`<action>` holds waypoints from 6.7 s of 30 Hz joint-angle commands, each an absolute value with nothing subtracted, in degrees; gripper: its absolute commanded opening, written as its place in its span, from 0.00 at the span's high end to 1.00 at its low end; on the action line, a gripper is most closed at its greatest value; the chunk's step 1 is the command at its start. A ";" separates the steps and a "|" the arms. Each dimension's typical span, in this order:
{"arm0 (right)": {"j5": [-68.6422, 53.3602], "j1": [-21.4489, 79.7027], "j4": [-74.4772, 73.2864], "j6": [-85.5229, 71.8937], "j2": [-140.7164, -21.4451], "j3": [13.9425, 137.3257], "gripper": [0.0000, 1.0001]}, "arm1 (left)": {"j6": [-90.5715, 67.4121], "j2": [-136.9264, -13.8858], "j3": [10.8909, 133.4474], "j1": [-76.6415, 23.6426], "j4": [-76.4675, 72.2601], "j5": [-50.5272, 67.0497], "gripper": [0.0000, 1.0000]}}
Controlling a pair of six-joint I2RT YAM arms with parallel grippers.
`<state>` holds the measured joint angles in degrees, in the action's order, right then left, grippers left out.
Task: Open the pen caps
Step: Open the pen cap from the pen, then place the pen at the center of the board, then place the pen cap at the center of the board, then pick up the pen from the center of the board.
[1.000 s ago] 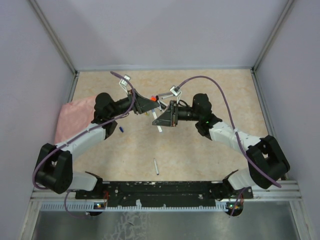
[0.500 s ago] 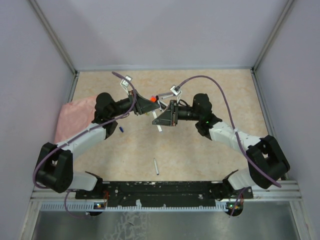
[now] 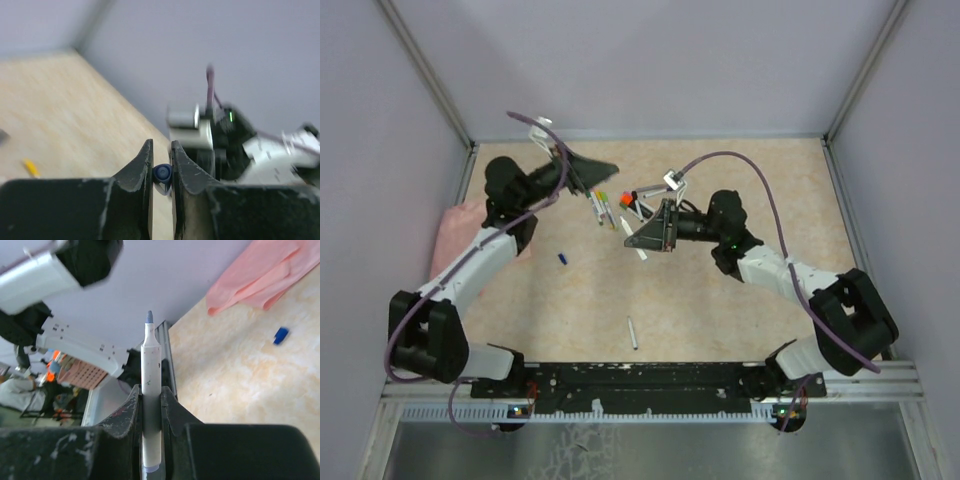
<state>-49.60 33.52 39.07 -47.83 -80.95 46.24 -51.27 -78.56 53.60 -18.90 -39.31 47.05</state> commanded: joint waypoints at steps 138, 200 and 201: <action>-12.00 28.30 -7.80 -27.06 -86.74 62.64 0.51 | -25.67 -71.47 52.97 -21.01 12.83 4.94 0.27; 7.86 31.29 -30.98 -29.95 -117.60 83.29 0.69 | -19.05 -66.42 49.39 -20.21 11.08 11.83 0.00; 7.86 31.30 -30.94 -29.90 -117.45 82.71 0.71 | -19.22 -66.25 49.39 -20.21 11.10 11.99 0.00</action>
<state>7.97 31.03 -30.00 -29.65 -118.21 85.73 -18.39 -66.96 48.58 -20.47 12.40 10.39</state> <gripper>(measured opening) 0.315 0.998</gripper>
